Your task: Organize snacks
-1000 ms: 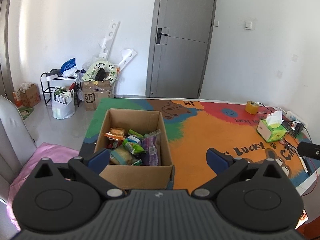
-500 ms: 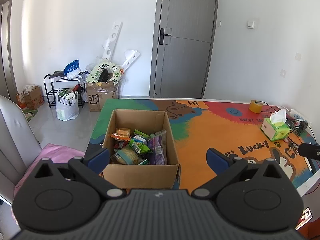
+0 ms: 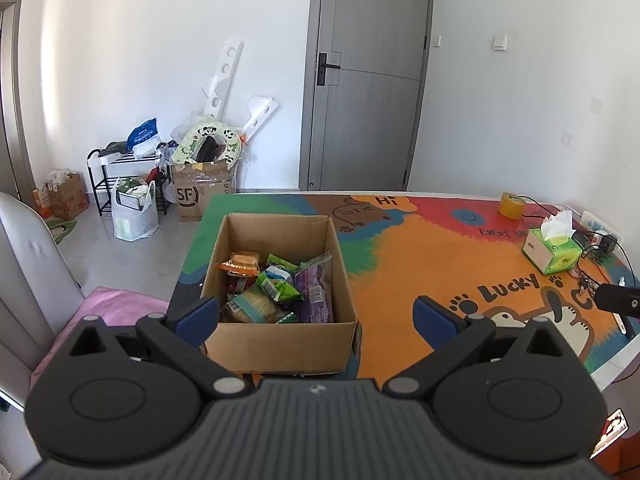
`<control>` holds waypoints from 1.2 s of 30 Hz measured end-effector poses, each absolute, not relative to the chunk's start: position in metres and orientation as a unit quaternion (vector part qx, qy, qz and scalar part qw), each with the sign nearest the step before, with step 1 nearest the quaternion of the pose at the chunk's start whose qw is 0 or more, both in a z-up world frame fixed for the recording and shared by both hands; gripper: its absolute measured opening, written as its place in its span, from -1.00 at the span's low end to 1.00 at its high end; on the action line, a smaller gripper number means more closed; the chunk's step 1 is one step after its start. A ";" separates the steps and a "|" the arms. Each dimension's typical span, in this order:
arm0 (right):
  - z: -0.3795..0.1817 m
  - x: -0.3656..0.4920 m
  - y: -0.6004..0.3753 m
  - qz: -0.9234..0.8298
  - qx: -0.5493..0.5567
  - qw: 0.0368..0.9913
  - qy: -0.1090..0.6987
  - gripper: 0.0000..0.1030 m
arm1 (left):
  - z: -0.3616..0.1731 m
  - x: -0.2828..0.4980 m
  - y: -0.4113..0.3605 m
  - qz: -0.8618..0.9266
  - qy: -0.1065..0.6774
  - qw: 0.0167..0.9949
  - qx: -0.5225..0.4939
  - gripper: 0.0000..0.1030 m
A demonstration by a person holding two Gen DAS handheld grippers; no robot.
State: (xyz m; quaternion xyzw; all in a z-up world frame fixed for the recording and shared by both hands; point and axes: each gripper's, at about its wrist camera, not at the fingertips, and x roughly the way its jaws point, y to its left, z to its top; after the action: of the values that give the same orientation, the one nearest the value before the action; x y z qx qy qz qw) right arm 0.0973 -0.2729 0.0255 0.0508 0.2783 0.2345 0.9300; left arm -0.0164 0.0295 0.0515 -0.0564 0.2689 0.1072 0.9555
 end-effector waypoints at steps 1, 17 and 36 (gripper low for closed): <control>0.025 0.097 -0.273 0.235 0.051 0.930 0.278 1.00 | 0.051 -0.016 0.029 0.109 0.268 0.956 -0.054 0.99; 0.022 0.094 -0.265 0.239 0.038 0.929 0.281 1.00 | 0.047 -0.015 0.028 0.103 0.276 0.954 -0.055 0.99; 0.022 0.087 -0.253 0.255 0.022 0.925 0.282 1.00 | 0.045 -0.017 0.025 0.092 0.270 0.957 -0.054 0.99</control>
State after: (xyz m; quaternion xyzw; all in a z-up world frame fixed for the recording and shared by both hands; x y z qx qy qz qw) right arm 0.0871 -0.2526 0.0225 0.0225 0.2821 0.2546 0.9247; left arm -0.0173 0.0253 0.0453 -0.0542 0.2702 0.0925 0.9568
